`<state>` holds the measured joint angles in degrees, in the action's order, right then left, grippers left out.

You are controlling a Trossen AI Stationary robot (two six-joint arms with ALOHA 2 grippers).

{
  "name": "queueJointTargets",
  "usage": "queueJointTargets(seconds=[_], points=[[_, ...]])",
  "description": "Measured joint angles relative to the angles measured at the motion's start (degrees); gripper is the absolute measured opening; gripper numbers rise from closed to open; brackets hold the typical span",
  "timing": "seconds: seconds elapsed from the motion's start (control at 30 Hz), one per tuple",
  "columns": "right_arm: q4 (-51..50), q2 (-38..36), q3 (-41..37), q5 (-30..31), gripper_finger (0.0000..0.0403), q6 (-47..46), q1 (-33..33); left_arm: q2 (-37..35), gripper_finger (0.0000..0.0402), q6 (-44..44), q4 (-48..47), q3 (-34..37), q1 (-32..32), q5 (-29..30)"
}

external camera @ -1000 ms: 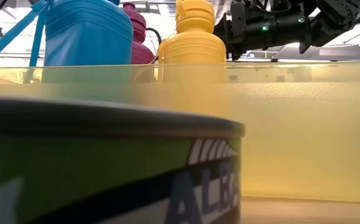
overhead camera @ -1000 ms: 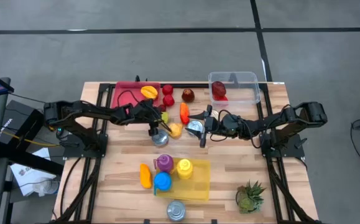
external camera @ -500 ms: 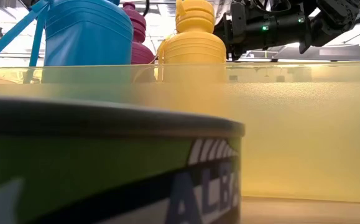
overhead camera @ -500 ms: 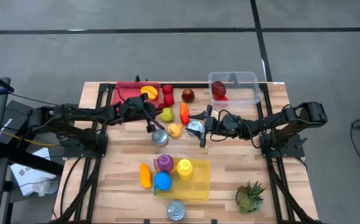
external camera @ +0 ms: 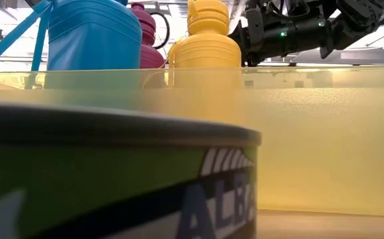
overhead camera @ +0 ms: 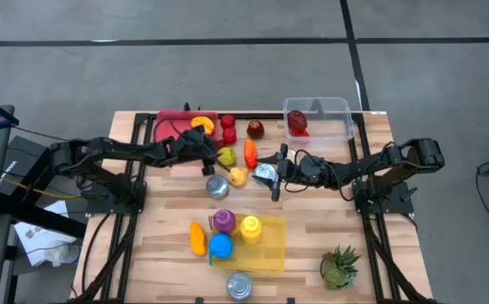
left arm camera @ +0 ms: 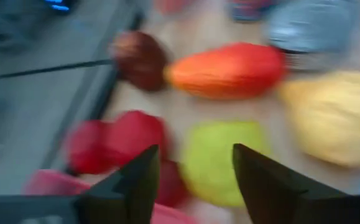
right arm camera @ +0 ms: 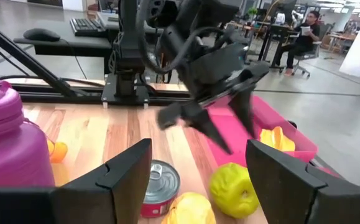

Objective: Pick & Place Food Item
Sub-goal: Put the green apple into the red bin

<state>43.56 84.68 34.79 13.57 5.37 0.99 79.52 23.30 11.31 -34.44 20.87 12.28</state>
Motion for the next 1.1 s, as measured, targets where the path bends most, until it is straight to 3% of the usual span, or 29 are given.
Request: queueJointTargets(seconds=[0.13, 0.27, 0.63, 1.1], points=[[0.1, 0.0, 0.0, 0.0, 0.0249, 0.0, -0.3, -0.7, 0.0243, -1.3, 2.0, -0.1, 0.2, 2.2], [-0.3, 0.0, 0.0, 0.0, 0.0249, -0.1, -0.8, -1.1, 0.0265, -0.1, 0.9, -0.1, 0.1, -4.0], [-4.4, 0.0, 0.0, -0.2, 0.0249, -2.4, -1.9, -0.8, 0.0325, -8.7, -6.5, -2.2, 6.3, -22.5], [-10.4, 0.0, 0.0, -1.5, 0.0249, -2.4, -2.2, 15.3, 0.0322, -8.6, -13.9, -14.2, 6.1, -23.9]])
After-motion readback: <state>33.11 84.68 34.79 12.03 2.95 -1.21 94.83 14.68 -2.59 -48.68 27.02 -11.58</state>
